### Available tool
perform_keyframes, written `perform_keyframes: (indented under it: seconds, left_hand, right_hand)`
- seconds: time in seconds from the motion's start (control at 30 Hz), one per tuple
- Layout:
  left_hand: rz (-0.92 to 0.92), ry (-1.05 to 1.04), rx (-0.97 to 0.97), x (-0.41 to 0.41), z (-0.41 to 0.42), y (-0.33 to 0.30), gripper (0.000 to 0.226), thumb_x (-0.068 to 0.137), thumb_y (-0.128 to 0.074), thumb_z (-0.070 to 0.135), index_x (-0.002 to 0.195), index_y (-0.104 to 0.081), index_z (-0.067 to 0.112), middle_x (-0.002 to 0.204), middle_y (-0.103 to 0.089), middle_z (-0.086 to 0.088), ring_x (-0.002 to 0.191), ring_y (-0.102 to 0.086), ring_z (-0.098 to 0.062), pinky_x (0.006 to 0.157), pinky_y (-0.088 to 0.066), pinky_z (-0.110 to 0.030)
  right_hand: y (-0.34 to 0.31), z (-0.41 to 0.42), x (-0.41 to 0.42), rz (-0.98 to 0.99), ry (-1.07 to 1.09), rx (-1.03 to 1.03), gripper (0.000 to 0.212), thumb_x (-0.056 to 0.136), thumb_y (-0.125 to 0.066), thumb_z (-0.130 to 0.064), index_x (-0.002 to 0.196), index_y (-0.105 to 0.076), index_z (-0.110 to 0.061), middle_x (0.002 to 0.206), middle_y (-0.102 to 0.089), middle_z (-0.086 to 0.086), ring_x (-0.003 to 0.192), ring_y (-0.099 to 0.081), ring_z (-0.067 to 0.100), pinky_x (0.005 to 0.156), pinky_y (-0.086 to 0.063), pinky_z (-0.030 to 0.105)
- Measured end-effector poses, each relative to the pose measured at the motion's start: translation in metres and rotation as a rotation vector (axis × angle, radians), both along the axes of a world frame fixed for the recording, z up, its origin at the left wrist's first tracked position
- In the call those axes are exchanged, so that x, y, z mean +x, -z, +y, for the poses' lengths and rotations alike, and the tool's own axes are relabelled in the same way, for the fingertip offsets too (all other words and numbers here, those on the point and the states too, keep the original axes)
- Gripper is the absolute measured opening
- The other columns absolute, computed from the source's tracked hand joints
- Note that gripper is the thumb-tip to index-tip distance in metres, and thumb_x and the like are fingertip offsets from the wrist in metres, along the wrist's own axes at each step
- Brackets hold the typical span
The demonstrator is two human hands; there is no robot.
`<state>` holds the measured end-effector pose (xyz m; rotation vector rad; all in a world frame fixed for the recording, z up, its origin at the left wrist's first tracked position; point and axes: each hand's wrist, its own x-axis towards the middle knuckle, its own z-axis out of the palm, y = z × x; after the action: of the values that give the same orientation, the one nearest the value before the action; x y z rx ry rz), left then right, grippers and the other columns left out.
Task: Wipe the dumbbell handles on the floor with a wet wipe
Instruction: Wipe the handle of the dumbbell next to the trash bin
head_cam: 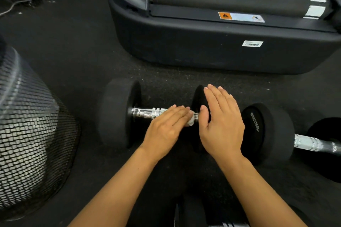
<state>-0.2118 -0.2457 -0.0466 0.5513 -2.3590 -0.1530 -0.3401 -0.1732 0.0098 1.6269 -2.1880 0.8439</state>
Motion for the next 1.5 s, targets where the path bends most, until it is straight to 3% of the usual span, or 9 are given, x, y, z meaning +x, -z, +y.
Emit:
perform_keyframes:
  seconds: [0.13,0.27,0.43,0.53,0.67,0.87,1.1,1.3,1.5]
  left_hand:
    - [-0.109,-0.019,0.131,-0.016,-0.005,-0.021,0.024,0.081,-0.061,0.004,0.105,-0.066,0.006,0.099,-0.070,-0.008,0.093,-0.065,-0.020,0.096,-0.047,-0.039]
    - [-0.332,-0.162,0.350,-0.018,-0.022,-0.046,0.019,0.094,-0.050,0.022,0.107,-0.064,0.023,0.093,-0.068,0.000,0.089,-0.062,-0.019,0.081,-0.048,-0.037]
    - [-0.190,-0.042,0.322,-0.009,-0.003,-0.038,0.024,0.087,-0.060,0.016,0.111,-0.066,0.016,0.107,-0.069,0.000,0.099,-0.063,-0.018,0.095,-0.046,-0.040]
    - [-0.202,-0.059,0.368,-0.016,-0.006,-0.041,0.022,0.091,-0.054,0.019,0.109,-0.065,0.018,0.101,-0.070,0.000,0.096,-0.064,-0.019,0.097,-0.044,-0.040]
    - [-0.350,-0.190,0.465,-0.018,-0.020,-0.051,0.025,0.096,-0.044,0.033,0.111,-0.063,0.025,0.093,-0.067,0.000,0.087,-0.061,-0.017,0.077,-0.048,-0.033]
    - [-0.407,-0.156,0.459,-0.025,-0.017,-0.051,0.017,0.094,-0.049,0.022,0.107,-0.059,0.021,0.093,-0.063,0.001,0.084,-0.060,-0.017,0.067,-0.043,-0.030]
    - [-0.184,-0.152,0.305,-0.021,0.003,-0.040,0.022,0.091,-0.055,0.020,0.112,-0.063,0.016,0.105,-0.066,-0.001,0.099,-0.059,-0.016,0.081,-0.043,-0.026]
    - [0.086,-0.065,0.058,0.007,0.003,0.001,0.029,0.086,-0.060,0.011,0.113,-0.066,0.004,0.114,-0.066,-0.010,0.107,-0.061,-0.022,0.098,-0.045,-0.040]
    - [0.058,0.007,0.063,-0.012,0.005,-0.002,0.031,0.080,-0.070,0.002,0.110,-0.065,0.001,0.112,-0.067,-0.012,0.105,-0.062,-0.022,0.096,-0.046,-0.042]
  right_hand:
    - [0.000,0.001,0.002,-0.007,0.002,0.005,0.046,0.092,-0.035,-0.027,0.130,-0.051,-0.007,0.136,-0.051,0.006,0.132,-0.039,0.021,0.112,-0.024,0.035]
    - [-0.001,0.001,0.001,-0.003,-0.004,0.014,0.046,0.092,-0.035,-0.027,0.131,-0.051,-0.007,0.136,-0.050,0.007,0.132,-0.038,0.021,0.112,-0.024,0.036]
    - [0.000,0.003,0.004,-0.010,-0.004,0.005,0.045,0.092,-0.036,-0.026,0.130,-0.051,-0.007,0.136,-0.051,0.006,0.132,-0.038,0.021,0.112,-0.023,0.035]
    - [0.000,0.003,0.003,-0.001,0.002,0.008,0.046,0.092,-0.035,-0.026,0.131,-0.051,-0.007,0.136,-0.051,0.006,0.132,-0.038,0.021,0.112,-0.024,0.035]
    - [-0.002,0.001,0.001,0.002,0.005,0.018,0.046,0.092,-0.035,-0.027,0.131,-0.050,-0.007,0.136,-0.050,0.006,0.132,-0.038,0.021,0.112,-0.023,0.035]
    - [0.001,0.005,0.002,0.005,-0.006,-0.011,0.045,0.093,-0.036,-0.026,0.130,-0.051,-0.006,0.136,-0.051,0.007,0.131,-0.039,0.022,0.111,-0.024,0.036]
    - [0.002,0.004,0.003,-0.004,-0.003,-0.013,0.045,0.092,-0.036,-0.025,0.130,-0.052,-0.006,0.136,-0.051,0.006,0.131,-0.039,0.021,0.111,-0.025,0.037]
    - [0.000,0.003,0.002,0.003,0.001,0.001,0.046,0.092,-0.035,-0.027,0.130,-0.051,-0.007,0.135,-0.051,0.006,0.131,-0.040,0.021,0.111,-0.025,0.036]
    - [-0.002,0.002,0.002,0.013,0.007,0.011,0.046,0.092,-0.035,-0.026,0.130,-0.052,-0.006,0.135,-0.052,0.007,0.131,-0.040,0.022,0.111,-0.025,0.036]
